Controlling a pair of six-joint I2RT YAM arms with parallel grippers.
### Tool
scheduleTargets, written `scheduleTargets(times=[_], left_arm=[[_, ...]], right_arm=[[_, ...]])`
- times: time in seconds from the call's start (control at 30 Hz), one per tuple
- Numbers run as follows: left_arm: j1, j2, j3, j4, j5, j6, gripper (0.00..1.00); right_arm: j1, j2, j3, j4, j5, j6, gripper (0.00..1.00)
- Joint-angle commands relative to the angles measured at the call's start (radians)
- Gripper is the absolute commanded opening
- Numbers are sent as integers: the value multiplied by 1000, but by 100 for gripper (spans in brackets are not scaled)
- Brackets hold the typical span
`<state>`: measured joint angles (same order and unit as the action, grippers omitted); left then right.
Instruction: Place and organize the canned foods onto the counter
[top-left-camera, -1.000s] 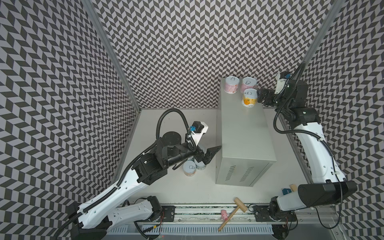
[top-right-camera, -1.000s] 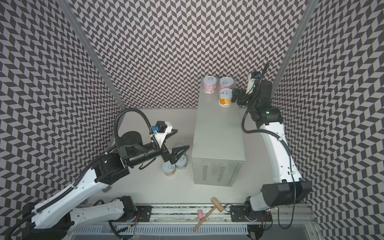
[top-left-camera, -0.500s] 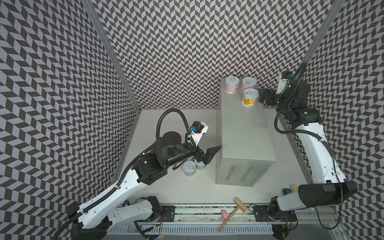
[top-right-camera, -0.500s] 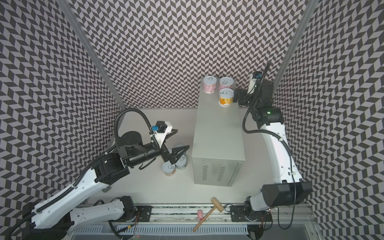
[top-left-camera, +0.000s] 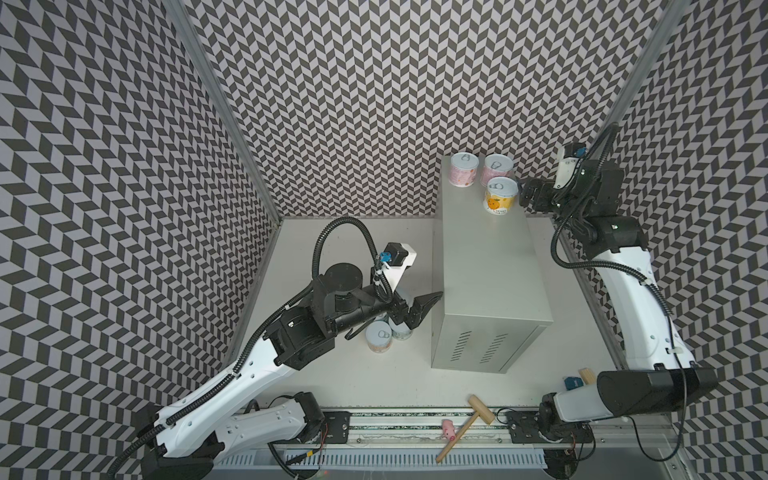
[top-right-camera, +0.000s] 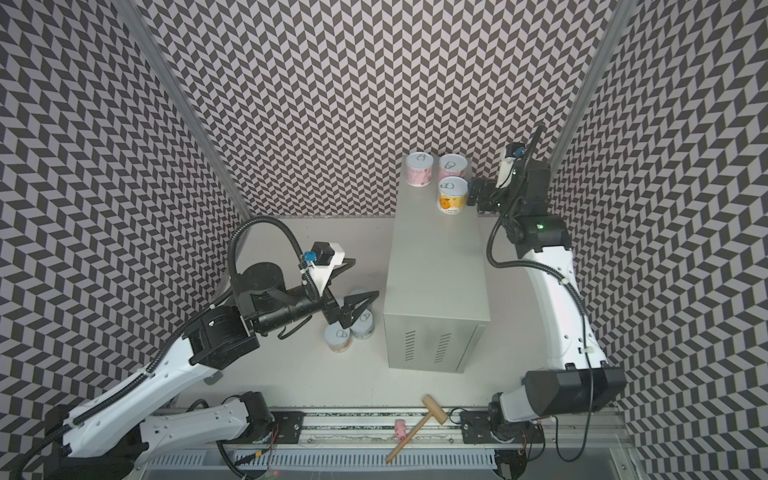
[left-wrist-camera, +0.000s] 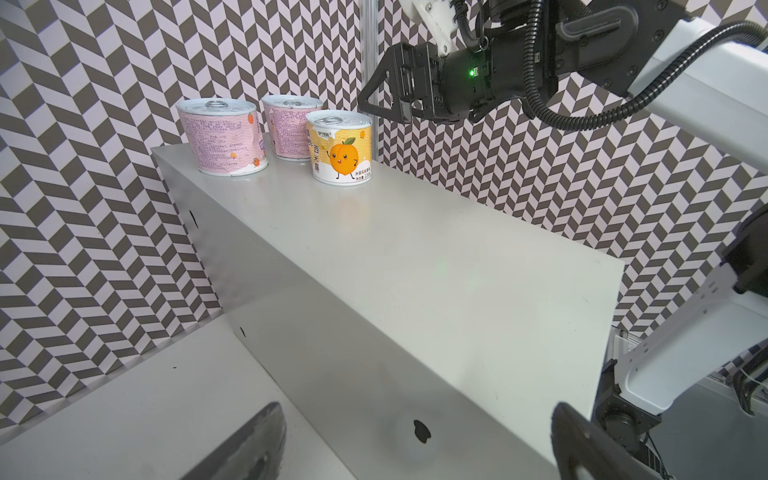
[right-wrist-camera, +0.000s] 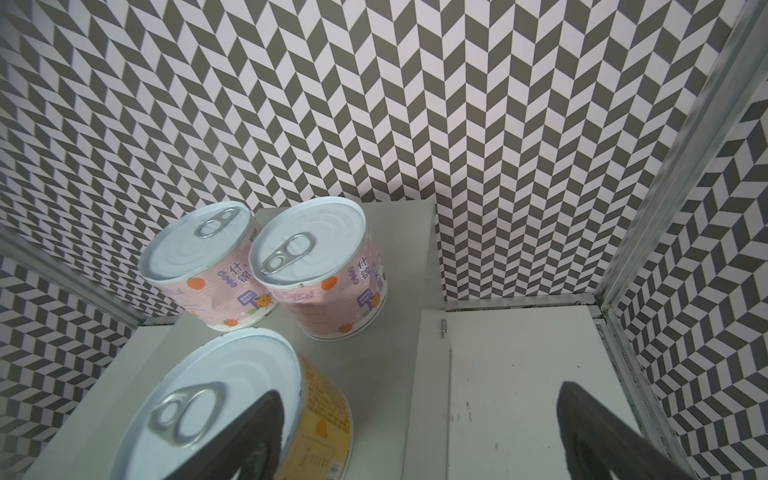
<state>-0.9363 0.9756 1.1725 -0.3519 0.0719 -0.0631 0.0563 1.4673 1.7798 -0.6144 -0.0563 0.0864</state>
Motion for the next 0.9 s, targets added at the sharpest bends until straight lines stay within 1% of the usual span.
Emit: scheduleTargets(times=[0.0,0.27,0.6,0.87], left_arm=[[-7,-11,-10,25,-5,11,100],[-6,-25,-21,28,-8,16,100],[-5,-33,-28,30,-10,14,100],[-6,-33,-28,33,-9,13,100]], right_arm=[[-5,-28,24,19,-64,1,99],[-5,-22,27,-6,-80,11,99],[-6,-2,36,-80,32,-10,99],[-7,-4,35,-78,34,-21,99]])
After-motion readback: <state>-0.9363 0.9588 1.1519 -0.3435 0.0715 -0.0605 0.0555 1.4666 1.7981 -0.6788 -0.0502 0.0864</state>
